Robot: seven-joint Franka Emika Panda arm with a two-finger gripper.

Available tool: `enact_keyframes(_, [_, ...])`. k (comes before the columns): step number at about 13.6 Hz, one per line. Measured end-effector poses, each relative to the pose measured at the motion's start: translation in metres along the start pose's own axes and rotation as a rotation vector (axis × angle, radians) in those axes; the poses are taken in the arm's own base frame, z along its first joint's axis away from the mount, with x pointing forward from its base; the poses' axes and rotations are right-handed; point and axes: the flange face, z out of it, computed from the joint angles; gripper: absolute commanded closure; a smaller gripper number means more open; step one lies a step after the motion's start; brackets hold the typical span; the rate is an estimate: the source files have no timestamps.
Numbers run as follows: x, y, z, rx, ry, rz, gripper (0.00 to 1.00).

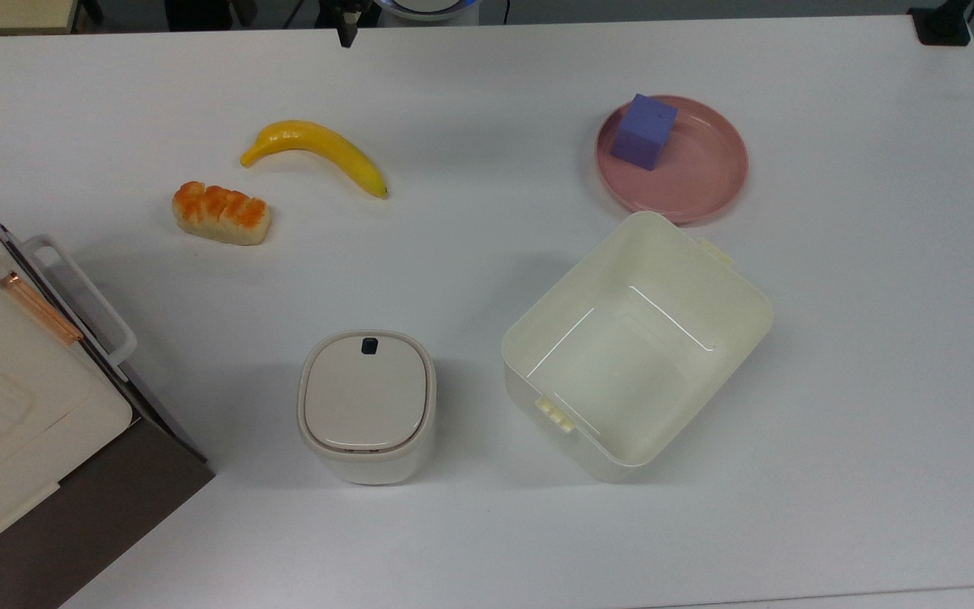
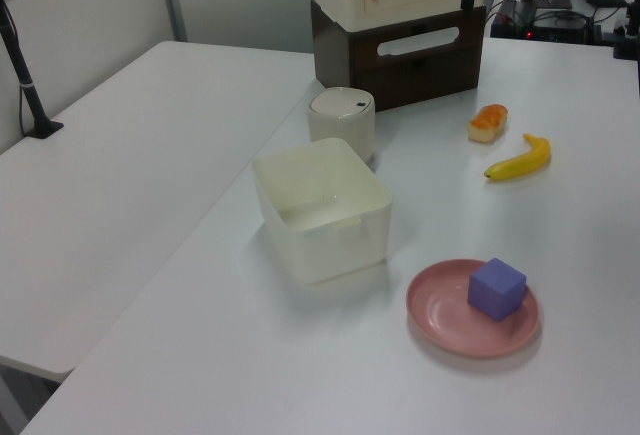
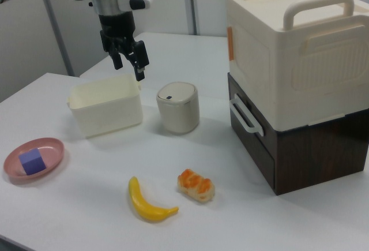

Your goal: Put the cube on the table

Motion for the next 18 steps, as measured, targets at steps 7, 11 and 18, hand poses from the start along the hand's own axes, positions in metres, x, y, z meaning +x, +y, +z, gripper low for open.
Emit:
enact_keyframes(7, [-0.01, -0.055, 0.051, -0.123, -0.111, -0.226, 0.0])
enact_keyframes(11, [-0.039, -0.119, 0.108, -0.243, -0.201, -0.389, 0.0])
enact_keyframes(18, [-0.113, -0.227, 0.157, -0.31, -0.273, -0.653, 0.0])
